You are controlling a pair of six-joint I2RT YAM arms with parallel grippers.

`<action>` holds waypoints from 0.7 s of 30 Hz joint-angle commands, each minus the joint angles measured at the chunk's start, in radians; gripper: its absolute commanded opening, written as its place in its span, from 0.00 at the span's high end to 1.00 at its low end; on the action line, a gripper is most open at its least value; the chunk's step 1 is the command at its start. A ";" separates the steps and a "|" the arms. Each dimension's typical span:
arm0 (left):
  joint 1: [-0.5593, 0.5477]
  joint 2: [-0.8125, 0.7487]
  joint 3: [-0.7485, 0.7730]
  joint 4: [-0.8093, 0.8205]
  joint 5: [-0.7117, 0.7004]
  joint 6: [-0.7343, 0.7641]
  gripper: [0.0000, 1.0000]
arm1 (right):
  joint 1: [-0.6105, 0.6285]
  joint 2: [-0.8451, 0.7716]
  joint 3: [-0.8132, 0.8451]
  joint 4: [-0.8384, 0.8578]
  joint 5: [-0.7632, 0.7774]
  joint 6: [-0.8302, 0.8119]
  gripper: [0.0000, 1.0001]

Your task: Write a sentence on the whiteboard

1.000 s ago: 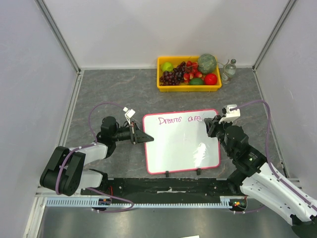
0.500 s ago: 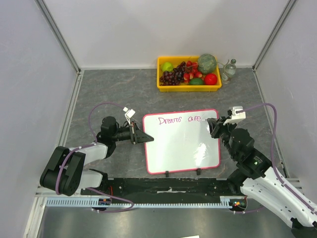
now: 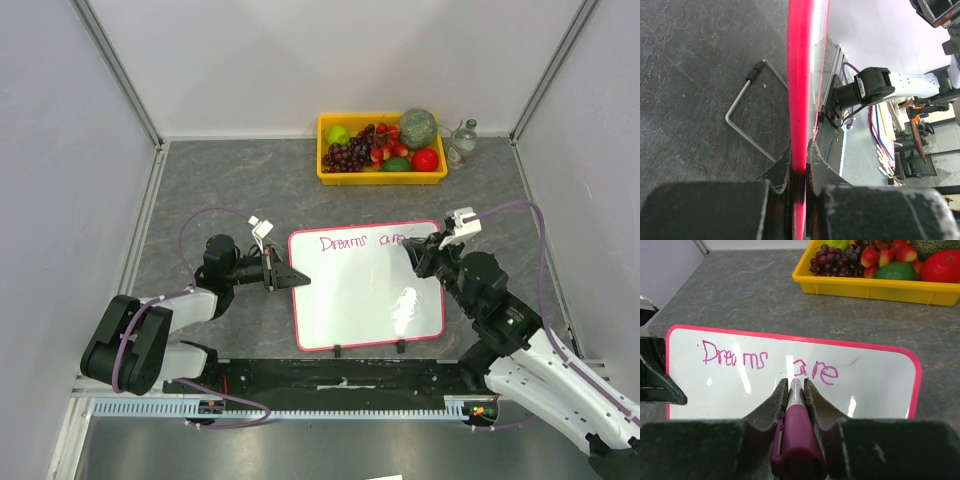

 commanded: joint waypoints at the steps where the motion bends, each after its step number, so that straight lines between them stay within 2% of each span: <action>1: -0.004 0.018 -0.024 -0.062 -0.089 0.151 0.98 | -0.001 0.038 0.027 0.109 -0.075 0.012 1.00; 5: -0.004 0.020 -0.022 -0.061 -0.087 0.151 0.98 | 0.025 0.104 0.033 0.158 -0.090 0.041 1.00; 8: -0.004 0.021 -0.021 -0.061 -0.086 0.151 0.98 | 0.098 0.152 0.054 0.210 -0.056 0.049 1.00; 17: -0.004 0.014 -0.021 -0.062 -0.083 0.149 0.98 | 0.482 0.336 0.148 0.257 0.270 -0.019 1.00; 21: -0.004 0.006 -0.022 -0.067 -0.086 0.151 0.98 | 0.545 0.379 0.157 0.299 0.341 -0.031 1.00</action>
